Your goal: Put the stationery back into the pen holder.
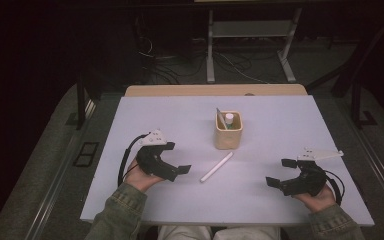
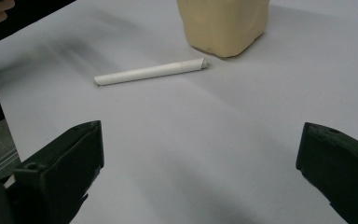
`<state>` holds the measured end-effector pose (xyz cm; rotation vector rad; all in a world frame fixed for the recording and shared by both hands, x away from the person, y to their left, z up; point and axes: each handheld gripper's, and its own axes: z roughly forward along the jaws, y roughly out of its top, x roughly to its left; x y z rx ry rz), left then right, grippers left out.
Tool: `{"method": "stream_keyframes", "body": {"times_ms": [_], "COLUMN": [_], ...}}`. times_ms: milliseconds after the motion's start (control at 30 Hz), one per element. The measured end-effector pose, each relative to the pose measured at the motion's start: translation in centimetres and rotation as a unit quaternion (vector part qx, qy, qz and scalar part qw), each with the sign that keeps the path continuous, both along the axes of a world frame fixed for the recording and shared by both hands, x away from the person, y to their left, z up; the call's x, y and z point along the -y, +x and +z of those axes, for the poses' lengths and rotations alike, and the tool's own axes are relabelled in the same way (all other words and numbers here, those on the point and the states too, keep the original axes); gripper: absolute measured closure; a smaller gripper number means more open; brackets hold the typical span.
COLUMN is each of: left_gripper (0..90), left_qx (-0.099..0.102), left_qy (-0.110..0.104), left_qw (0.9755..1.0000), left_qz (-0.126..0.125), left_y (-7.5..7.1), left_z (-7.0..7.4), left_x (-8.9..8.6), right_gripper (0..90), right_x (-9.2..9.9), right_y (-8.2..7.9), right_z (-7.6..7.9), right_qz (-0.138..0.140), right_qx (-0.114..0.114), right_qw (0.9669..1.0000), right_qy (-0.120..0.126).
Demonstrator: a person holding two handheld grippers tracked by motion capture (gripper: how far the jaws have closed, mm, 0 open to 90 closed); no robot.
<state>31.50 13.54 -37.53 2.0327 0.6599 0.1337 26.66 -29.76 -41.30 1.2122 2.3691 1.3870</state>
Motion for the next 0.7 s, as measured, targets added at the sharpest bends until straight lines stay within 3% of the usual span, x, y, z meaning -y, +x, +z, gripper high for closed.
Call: {"method": "stream_keyframes", "body": {"times_ms": [300,700], "left_gripper": [0.0,0.0], "left_qx": [-0.008,-0.016], "left_qy": [0.022,0.034], "left_qw": [0.9996,0.9987], "left_qz": [-0.016,-0.036], "left_y": [0.9,1.8], "left_z": [0.2,0.9], "left_x": [1.4,3.7], "right_gripper": [0.4,0.4], "right_x": [0.0,0.0], "right_y": [0.0,0.0], "right_z": [0.0,0.0], "right_qz": [0.002,0.003], "right_qx": [0.0,0.001], "right_qw": [1.0,1.0], "right_qy": [-0.001,-0.001]}}
